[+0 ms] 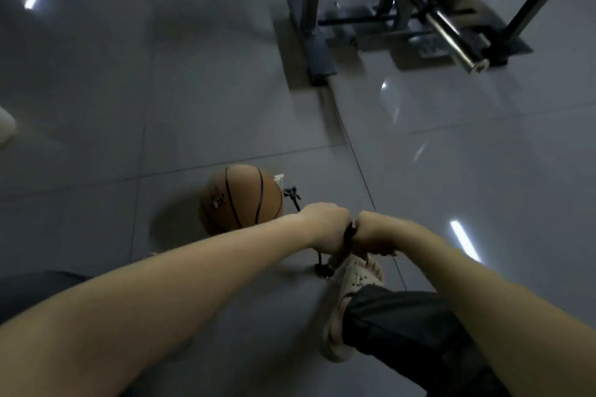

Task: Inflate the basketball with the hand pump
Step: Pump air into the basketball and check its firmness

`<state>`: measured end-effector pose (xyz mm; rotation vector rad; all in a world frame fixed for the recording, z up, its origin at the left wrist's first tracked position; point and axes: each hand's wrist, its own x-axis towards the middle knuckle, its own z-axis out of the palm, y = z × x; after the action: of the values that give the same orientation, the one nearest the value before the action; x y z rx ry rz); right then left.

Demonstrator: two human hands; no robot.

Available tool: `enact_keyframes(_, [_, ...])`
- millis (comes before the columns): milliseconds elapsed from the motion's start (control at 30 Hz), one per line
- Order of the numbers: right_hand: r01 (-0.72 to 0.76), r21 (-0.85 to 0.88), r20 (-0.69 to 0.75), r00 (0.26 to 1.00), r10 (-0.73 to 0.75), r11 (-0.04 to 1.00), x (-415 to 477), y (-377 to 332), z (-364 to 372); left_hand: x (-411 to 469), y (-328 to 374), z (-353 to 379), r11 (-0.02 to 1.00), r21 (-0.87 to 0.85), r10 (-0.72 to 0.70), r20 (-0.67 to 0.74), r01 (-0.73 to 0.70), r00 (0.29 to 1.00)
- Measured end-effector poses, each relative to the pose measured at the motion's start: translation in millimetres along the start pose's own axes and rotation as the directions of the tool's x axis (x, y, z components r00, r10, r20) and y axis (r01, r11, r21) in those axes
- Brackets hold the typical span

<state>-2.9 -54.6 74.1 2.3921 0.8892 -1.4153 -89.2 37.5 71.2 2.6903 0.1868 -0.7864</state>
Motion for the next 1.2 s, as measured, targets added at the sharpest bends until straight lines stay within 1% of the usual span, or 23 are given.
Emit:
enact_keyframes(100, [0.066,0.088,-0.029,0.998,-0.063,0.994,-51.3,2.2,-59.5,-22.8,7.9,-66.3,0.999,-0.040,0.009,-0.114,-0.014,0.993])
enact_keyframes(167, [0.103,0.108,-0.051,0.994,-0.097,0.989,-66.2,1.4,-76.1,-25.8,10.6,-87.1,0.999,-0.022,0.033,-0.161,-0.037,0.986])
enact_keyframes(233, [0.069,0.087,-0.074,0.995,-0.063,0.994,-49.7,1.6,-59.2,-19.4,9.8,-69.7,1.000,0.000,0.023,-0.177,-0.023,0.984])
enact_keyframes(333, [0.047,0.012,-0.122,0.992,-0.045,0.999,3.1,6.6,1.9,1.9,4.3,-6.6,1.000,0.024,0.010,-0.146,-0.007,0.989])
enact_keyframes(400, [0.053,0.014,-0.171,0.984,-0.050,0.999,31.6,10.4,33.4,16.6,-1.9,29.8,1.000,0.025,0.006,-0.132,-0.003,0.991])
enact_keyframes(500, [0.038,0.007,-0.205,0.978,-0.036,0.999,49.4,12.0,53.7,31.7,-8.9,61.5,1.000,0.000,-0.025,-0.127,0.025,0.992])
enact_keyframes(600, [0.027,-0.003,-0.165,0.986,-0.027,1.000,56.2,11.0,55.9,34.3,-8.4,68.0,0.999,-0.006,-0.047,-0.083,0.046,0.995])
enact_keyframes(700, [0.003,0.004,-0.091,0.996,-0.003,1.000,42.3,7.8,46.2,29.2,-3.6,48.8,0.999,0.043,-0.030,-0.023,0.031,0.999])
enact_keyframes(767, [0.010,0.047,-0.007,1.000,-0.009,0.999,20.1,3.7,21.3,16.7,-1.7,21.4,0.998,0.058,-0.011,0.001,0.011,1.000])
enact_keyframes(800, [0.018,0.074,0.003,1.000,-0.019,0.997,7.5,2.5,1.4,10.2,-1.9,1.0,0.999,0.044,0.001,-0.013,-0.001,1.000])
enact_keyframes(900, [0.040,0.096,-0.037,0.999,-0.036,0.995,-39.3,0.5,-55.0,-15.4,4.0,-61.5,1.000,-0.025,0.012,-0.108,-0.015,0.994])
enact_keyframes(967, [0.060,0.065,-0.073,0.996,-0.056,0.996,-53.1,-1.3,-67.5,-18.9,8.7,-78.2,0.999,-0.015,0.027,-0.146,-0.029,0.989])
enact_keyframes(1033, [0.013,0.044,-0.102,0.995,-0.008,0.999,-34.9,-3.4,-51.3,-11.2,5.9,-62.5,1.000,-0.026,0.009,-0.136,-0.012,0.991])
enact_keyframes(1133, [-0.020,-0.041,-0.153,0.988,0.013,0.999,19.0,-2.9,6.6,12.0,-7.1,-0.2,1.000,-0.021,-0.017,-0.118,0.014,0.993])
enact_keyframes(1200, [-0.008,-0.001,-0.191,0.982,0.008,1.000,45.3,1.6,40.4,23.8,-11.9,38.2,1.000,0.007,0.007,-0.112,-0.006,0.994])
